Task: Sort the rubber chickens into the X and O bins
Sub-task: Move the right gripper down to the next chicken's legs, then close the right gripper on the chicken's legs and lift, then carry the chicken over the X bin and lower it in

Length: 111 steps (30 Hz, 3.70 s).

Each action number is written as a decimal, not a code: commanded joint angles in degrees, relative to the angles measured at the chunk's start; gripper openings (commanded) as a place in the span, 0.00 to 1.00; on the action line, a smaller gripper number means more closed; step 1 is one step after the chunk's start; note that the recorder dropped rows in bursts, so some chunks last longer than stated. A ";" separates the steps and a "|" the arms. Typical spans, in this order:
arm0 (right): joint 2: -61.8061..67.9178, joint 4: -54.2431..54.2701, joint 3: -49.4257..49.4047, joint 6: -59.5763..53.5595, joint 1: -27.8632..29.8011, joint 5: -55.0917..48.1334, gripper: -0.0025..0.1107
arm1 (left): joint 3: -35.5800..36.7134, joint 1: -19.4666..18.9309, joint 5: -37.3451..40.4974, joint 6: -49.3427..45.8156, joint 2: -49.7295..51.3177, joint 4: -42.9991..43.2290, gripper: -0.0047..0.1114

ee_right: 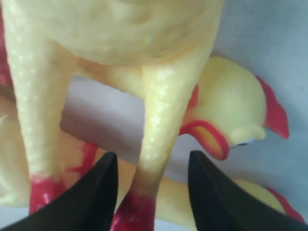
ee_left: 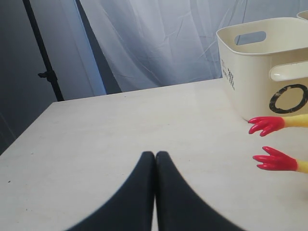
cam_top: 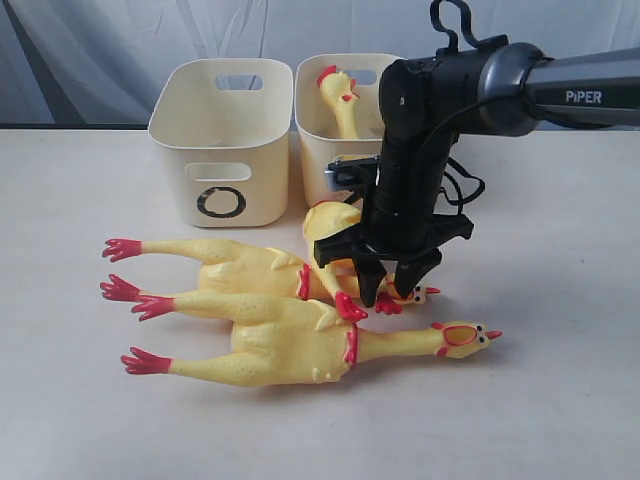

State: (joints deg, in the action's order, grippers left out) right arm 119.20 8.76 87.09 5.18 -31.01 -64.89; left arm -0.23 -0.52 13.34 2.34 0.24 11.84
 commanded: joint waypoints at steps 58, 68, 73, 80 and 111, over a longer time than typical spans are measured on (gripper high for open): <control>-17.92 6.11 0.07 -6.43 0.04 -2.59 0.01 | 0.23 0.12 -0.09 0.13 -0.24 -0.19 0.04; -20.91 6.11 0.07 -6.02 0.04 6.90 0.01 | 0.23 0.12 -0.09 0.13 -0.24 -0.19 0.04; -20.91 5.57 0.07 -4.05 0.17 13.72 0.01 | 0.23 0.12 -0.09 0.13 -0.24 -0.19 0.04; -20.64 -6.87 0.07 5.72 0.30 23.69 0.01 | 0.23 0.12 -0.09 0.13 -0.24 -0.19 0.04; -4.40 -93.92 0.19 68.83 0.30 36.31 0.01 | 0.23 0.12 -0.09 0.13 -0.24 -0.19 0.04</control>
State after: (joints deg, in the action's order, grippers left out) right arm 114.43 -79.43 87.09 71.30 -31.13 -27.34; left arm -0.23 -0.52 13.34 2.34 0.24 11.84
